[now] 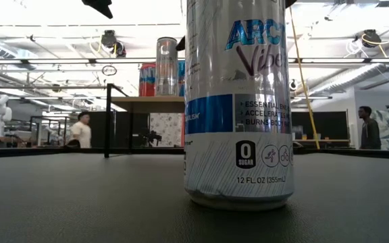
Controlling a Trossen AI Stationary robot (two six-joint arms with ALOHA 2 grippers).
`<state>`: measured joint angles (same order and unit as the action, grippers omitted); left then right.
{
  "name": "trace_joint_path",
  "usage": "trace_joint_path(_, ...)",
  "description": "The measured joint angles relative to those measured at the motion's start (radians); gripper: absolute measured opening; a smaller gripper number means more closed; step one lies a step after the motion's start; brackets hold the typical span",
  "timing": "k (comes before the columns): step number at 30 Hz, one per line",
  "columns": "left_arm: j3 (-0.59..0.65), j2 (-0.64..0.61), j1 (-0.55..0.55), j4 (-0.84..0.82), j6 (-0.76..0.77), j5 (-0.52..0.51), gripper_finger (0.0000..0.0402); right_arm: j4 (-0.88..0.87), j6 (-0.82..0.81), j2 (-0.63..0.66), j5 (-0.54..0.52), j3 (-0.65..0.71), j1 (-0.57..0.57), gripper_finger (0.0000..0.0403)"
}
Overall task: Place canned beverage on shelf
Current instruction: Put the white-yellow soda can on the shelf aligned with the other white-yellow soda can
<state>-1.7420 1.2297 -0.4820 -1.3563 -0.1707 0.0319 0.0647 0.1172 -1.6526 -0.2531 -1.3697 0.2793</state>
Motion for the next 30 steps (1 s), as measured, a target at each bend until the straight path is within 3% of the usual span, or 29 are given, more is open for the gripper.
trace_joint_path(7,0.000,0.000,0.000,0.000,0.000,0.000,0.0338,0.007,-0.046,-0.016,0.151,0.000,0.017,0.0244)
trace_joint_path(21,0.000,0.000,0.000,0.000,0.000,-0.001,0.0338,0.019,-0.033,-0.001,0.178,0.000,0.007,0.0248)
trace_joint_path(30,0.000,0.000,0.000,0.000,0.000,-0.001,0.0338,0.030,0.008,-0.001,0.177,0.000,0.009,0.0308)
